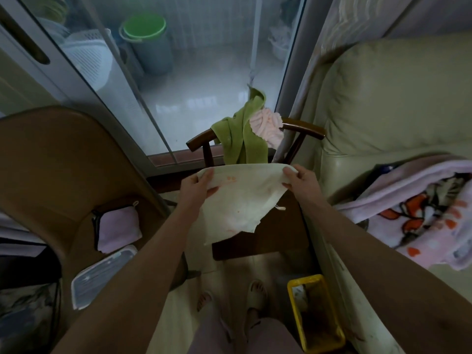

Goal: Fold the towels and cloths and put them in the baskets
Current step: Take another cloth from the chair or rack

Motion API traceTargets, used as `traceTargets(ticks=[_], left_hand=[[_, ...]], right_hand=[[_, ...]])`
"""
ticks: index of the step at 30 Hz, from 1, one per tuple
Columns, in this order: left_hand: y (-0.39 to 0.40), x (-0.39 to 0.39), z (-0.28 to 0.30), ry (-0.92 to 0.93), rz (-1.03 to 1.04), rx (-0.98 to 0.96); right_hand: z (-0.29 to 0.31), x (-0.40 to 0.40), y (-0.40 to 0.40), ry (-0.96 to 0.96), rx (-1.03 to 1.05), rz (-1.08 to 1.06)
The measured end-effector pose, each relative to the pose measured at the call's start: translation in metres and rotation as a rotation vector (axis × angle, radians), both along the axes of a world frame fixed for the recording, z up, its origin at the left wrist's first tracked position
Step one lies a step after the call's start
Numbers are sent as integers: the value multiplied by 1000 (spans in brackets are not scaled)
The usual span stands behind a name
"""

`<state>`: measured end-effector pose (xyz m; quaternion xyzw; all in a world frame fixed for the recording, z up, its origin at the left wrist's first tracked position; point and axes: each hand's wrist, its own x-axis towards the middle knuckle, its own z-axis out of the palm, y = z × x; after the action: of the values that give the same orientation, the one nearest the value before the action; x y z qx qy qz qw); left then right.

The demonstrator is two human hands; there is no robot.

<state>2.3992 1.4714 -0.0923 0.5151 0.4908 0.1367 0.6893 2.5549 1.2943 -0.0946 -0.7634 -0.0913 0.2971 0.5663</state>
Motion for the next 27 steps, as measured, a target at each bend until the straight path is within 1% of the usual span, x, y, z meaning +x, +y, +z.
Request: traceTargets(ticks=[4, 7, 10, 12, 14, 17, 19, 21, 24, 27], left_hand=[[12, 16, 27, -85, -36, 49], [10, 18, 44, -133, -36, 60], [2, 15, 50, -163, -28, 47], [-5, 9, 47, -151, -62, 37], [-14, 0, 37, -94, -107, 2], [-27, -17, 14, 85, -167, -45], [-38, -28, -4, 197, -169, -72], [-50, -35, -24, 282, -161, -77], [-67, -44, -59, 373, -174, -73], [-80, -55, -96, 430, -224, -49]], right_hand=[[22, 19, 9, -96, 47, -17], [37, 22, 8, -121, 113, -37], [48, 19, 3, -125, 157, -73], [49, 13, -6, -143, 145, -81], [41, 6, -18, -151, 101, -67], [17, -9, -42, -133, -8, -43], [-5, -22, -57, -115, -99, 10], [-28, -37, -69, -101, -202, 17], [-66, -55, -85, -94, -271, 5], [-105, -67, -99, -37, -323, 25]])
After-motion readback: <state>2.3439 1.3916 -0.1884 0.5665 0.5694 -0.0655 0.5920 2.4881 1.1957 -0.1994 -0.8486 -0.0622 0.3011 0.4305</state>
